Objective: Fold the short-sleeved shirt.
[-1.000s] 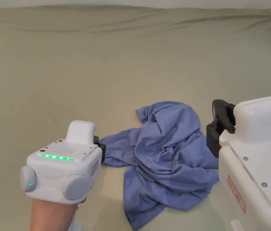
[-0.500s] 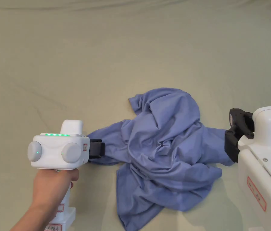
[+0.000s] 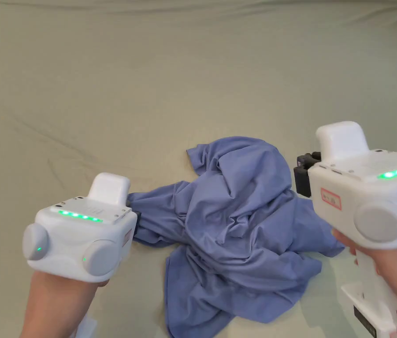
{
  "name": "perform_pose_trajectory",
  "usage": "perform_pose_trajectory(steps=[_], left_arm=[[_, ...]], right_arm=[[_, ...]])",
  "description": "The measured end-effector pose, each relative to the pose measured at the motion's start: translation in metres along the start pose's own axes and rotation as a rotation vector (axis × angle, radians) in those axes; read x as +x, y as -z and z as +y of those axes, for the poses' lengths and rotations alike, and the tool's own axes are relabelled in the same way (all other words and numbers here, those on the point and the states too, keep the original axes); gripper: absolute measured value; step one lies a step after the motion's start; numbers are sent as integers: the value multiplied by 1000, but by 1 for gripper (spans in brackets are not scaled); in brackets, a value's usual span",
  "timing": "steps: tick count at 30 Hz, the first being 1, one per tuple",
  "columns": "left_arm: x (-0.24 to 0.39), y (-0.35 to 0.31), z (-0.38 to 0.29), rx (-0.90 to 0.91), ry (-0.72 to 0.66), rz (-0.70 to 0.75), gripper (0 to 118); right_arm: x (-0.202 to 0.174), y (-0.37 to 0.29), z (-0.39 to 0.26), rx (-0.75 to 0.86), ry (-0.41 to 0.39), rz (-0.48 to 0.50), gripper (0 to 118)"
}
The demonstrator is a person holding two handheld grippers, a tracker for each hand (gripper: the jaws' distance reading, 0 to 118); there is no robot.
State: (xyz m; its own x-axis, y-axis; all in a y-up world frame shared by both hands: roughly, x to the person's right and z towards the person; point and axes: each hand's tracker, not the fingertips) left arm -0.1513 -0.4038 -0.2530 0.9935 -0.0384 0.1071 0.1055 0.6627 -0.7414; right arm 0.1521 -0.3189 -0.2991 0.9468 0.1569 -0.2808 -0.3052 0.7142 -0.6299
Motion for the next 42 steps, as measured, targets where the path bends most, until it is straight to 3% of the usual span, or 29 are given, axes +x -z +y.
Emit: perform_pose_trajectory(steps=[2,3,6,7,10,13,18,19,20,22,23,24,29,34,42], left_arm=[[-6,-11,-2,14,-28,-25,0],[-7,-15,-4,13,-26,-26,0],[-7,-23,-8,20,-25,-35,0],[-7,-24,-10,18,-26,-38,0],[-7,-23,-14,11,-35,-46,0],[-7,-19,-18,3,-27,-40,0],[-11,-13,-22,-13,-26,-43,0],[-12,-12,-22,-14,-27,-42,0],[-12,-11,-22,-15,-28,-42,0],[-11,-12,-24,-15,-31,-39,0],[-12,-13,-23,-13,-32,-36,0],[-14,-16,-22,-11,-35,-34,0],[-25,-49,-6,89,-74,0,0],[-48,-106,23,275,-124,54,0],[-96,-207,68,510,-173,186,0]], right_arm=[[5,34,7,-72,-9,33,4],[7,53,9,-109,-11,42,16],[9,105,10,-205,8,63,107],[9,123,8,-242,24,53,115],[10,163,4,-306,52,56,111],[5,186,-1,-346,58,70,115],[-2,185,-3,-338,27,101,107],[-2,180,1,-333,30,161,92],[0,176,4,-319,38,197,70],[-6,166,10,-260,-33,152,6],[-7,163,9,-253,-93,88,6],[-7,159,8,-269,-108,102,6],[8,103,14,-130,-43,88,6],[38,9,39,57,-10,62,6],[93,-141,68,337,108,-32,6]])
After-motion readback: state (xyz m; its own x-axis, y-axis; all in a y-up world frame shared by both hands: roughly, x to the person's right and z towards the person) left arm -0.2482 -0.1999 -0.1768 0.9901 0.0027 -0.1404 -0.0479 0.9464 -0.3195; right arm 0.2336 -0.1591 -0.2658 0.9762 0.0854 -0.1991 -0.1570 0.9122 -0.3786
